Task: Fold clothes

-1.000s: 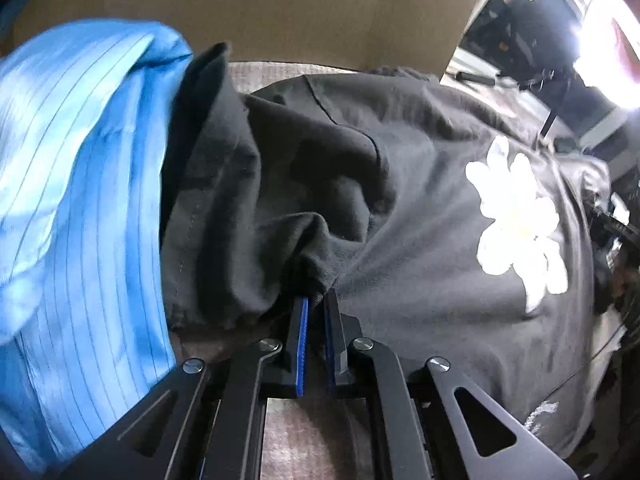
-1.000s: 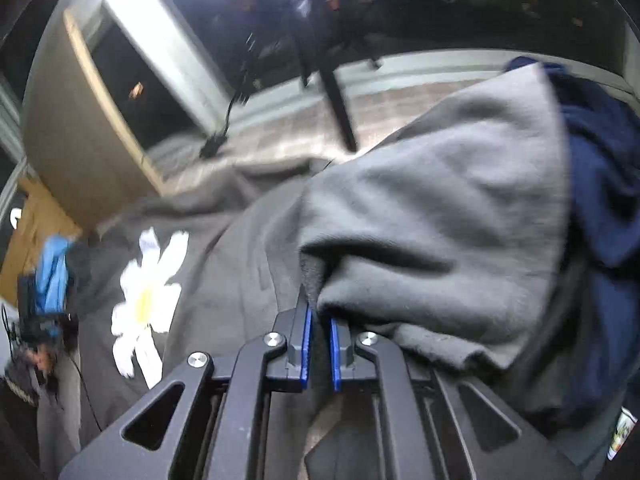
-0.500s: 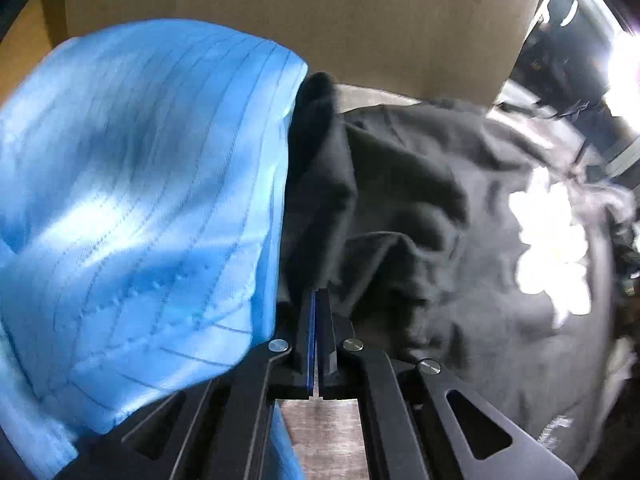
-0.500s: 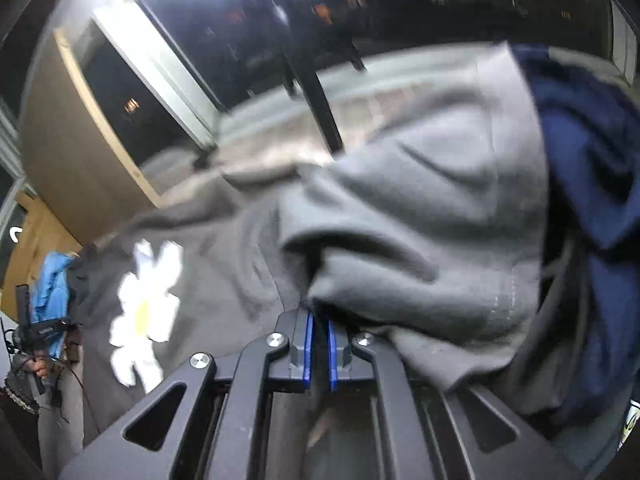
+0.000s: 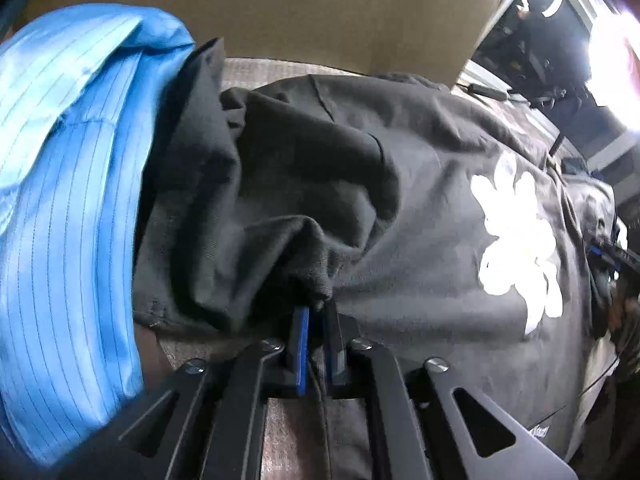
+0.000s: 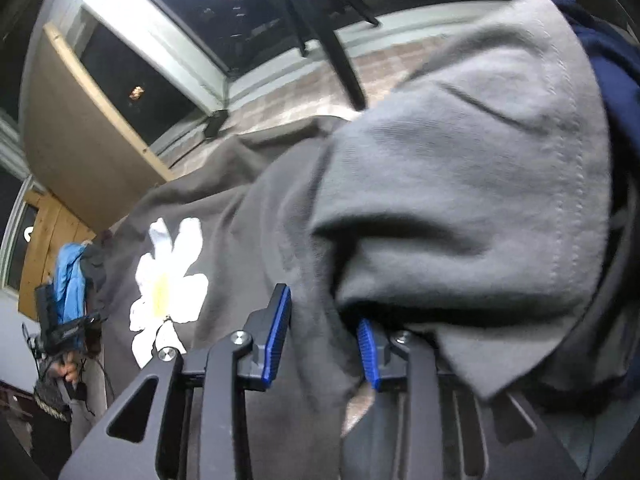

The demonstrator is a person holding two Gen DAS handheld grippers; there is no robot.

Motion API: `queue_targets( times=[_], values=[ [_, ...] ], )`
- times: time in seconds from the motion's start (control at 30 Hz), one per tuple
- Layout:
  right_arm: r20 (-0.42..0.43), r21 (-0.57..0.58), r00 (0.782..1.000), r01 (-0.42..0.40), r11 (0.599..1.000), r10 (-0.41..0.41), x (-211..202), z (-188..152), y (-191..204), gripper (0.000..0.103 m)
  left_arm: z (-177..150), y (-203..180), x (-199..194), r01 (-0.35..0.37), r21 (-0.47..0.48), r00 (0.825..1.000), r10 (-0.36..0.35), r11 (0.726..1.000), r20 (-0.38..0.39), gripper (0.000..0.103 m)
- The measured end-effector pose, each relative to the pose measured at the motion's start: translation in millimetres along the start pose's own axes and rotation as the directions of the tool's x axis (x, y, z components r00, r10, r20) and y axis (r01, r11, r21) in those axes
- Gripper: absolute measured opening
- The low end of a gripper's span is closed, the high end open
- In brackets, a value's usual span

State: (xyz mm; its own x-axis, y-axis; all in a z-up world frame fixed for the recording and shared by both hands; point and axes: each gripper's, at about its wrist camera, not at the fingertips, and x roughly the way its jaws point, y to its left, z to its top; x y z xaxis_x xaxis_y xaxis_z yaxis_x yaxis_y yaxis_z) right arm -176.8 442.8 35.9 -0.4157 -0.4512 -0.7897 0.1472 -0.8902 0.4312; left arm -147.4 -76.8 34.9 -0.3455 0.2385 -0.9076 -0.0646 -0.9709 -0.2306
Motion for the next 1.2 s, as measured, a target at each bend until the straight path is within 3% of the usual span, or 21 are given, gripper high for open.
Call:
queue_targets(
  times=[0.1,0.13,0.27,0.4,0.6,0.8,0.83,0.9,0.93,1.03,1.2],
  values=[
    [0.126,-0.064,0.992,0.019,0.998,-0.01,-29.8,1.2,10.2,0.005,-2.5,7.5,-14.5,-0.045,0.02,0.998,0.044,0.999,0.041,0.005],
    [0.157,-0.067,0.987,0.038,0.997,-0.027,-33.5,2.1,8.5,0.005,-2.4,12.1,-10.1,-0.051,0.011,0.998,0.051,0.999,0.021,0.005],
    [0.055,-0.061,0.989,0.144,0.988,-0.141,3.1,3.5,-4.6,0.006,0.4,1.8,12.2,-0.132,0.076,0.99,0.135,0.988,-0.032,0.005],
    [-0.019,0.046,0.998,0.053,0.998,-0.052,-0.1,3.4,-23.5,0.014,4.5,-5.8,14.1,-0.146,0.107,0.987,0.152,0.984,-0.057,0.012],
    [0.006,0.039,1.0,0.012,0.999,-0.012,-67.8,-24.5,-22.9,0.022,-13.4,-12.3,-33.8,-0.091,0.135,0.995,0.097,0.987,-0.039,0.021],
    [0.116,0.079,0.988,-0.108,0.991,0.099,-182.1,-85.8,-35.9,0.024,-94.4,11.1,-137.3,-0.081,0.113,0.996,0.084,0.99,-0.019,0.029],
    [0.14,0.094,0.983,-0.135,0.986,0.121,-202.7,-97.2,-40.0,0.029,-112.8,18.9,-154.1,-0.09,0.101,0.995,0.093,0.991,-0.024,0.036],
    [0.167,0.11,0.978,-0.147,0.983,0.128,-233.2,-124.9,-47.2,0.05,-149.1,32.5,-173.2,-0.102,0.074,0.993,0.106,0.992,-0.044,0.038],
    [0.144,0.104,0.984,-0.118,0.988,0.102,-234.8,-142.8,-46.3,0.059,-173.0,33.7,-173.1,-0.081,0.043,0.994,0.084,0.996,-0.072,0.038],
    [0.035,0.088,0.999,-0.032,0.996,0.029,-221.2,-198.7,-40.8,0.059,-237.3,30.4,-163.0,-0.05,-0.014,0.987,0.047,0.999,-0.151,0.036],
    [-0.144,0.108,0.989,-0.001,0.994,0.017,-164.6,-277.5,-30.8,0.059,-282.1,9.9,-124.0,0.005,-0.009,0.976,-0.007,1.0,-0.218,0.036]
  ],
)
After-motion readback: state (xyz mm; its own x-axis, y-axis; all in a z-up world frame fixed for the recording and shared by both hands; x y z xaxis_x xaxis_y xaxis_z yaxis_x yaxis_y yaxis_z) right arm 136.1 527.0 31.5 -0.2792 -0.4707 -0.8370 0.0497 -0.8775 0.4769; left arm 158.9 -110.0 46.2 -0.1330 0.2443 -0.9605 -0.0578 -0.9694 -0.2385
